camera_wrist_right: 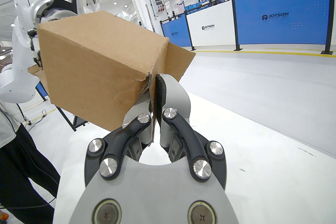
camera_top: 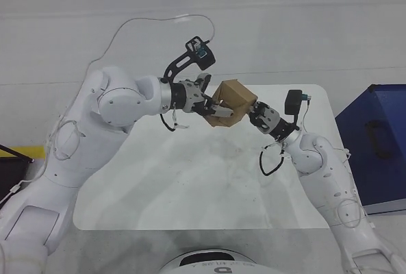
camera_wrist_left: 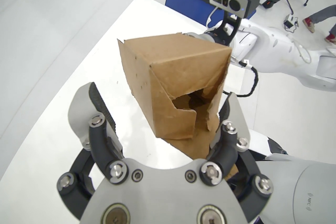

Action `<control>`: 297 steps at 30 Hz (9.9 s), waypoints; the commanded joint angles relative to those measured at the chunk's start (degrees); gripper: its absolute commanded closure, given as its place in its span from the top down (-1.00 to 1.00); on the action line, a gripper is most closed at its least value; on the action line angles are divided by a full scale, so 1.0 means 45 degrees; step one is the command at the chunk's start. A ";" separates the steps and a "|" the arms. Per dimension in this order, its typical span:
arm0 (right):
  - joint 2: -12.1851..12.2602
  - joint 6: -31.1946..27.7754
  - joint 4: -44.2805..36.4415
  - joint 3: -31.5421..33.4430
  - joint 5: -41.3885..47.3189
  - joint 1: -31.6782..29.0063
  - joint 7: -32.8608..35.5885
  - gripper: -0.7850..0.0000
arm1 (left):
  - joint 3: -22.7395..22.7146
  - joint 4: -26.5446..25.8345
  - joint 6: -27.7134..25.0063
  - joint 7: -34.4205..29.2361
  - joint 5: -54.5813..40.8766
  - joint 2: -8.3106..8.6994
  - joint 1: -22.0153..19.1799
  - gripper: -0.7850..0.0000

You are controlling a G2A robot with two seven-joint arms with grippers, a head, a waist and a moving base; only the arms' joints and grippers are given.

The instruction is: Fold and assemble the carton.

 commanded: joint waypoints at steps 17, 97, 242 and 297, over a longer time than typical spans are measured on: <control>-0.0041 0.0313 -0.0575 -0.0203 -0.0062 -0.0085 0.0430 -1.00 | -0.3394 -0.1541 -0.2341 0.1192 -0.0253 0.0943 0.4297 1.00; -0.0010 -0.0055 -0.0915 0.0346 -0.0399 -0.0731 -0.0116 -1.00 | 0.0324 -0.0469 0.3264 0.0715 0.1905 -0.0151 0.1081 0.71; 0.1479 -0.0877 -0.1473 0.1904 0.0381 -0.0590 1.2521 -1.00 | -0.6554 -0.0493 -0.3048 0.2415 -0.2383 0.1159 0.7553 1.00; 0.8330 0.7764 -0.3584 -0.5014 2.1176 0.5587 1.9513 -1.00 | -0.6554 -0.0493 -0.3048 0.2415 -0.2383 0.1159 0.7553 1.00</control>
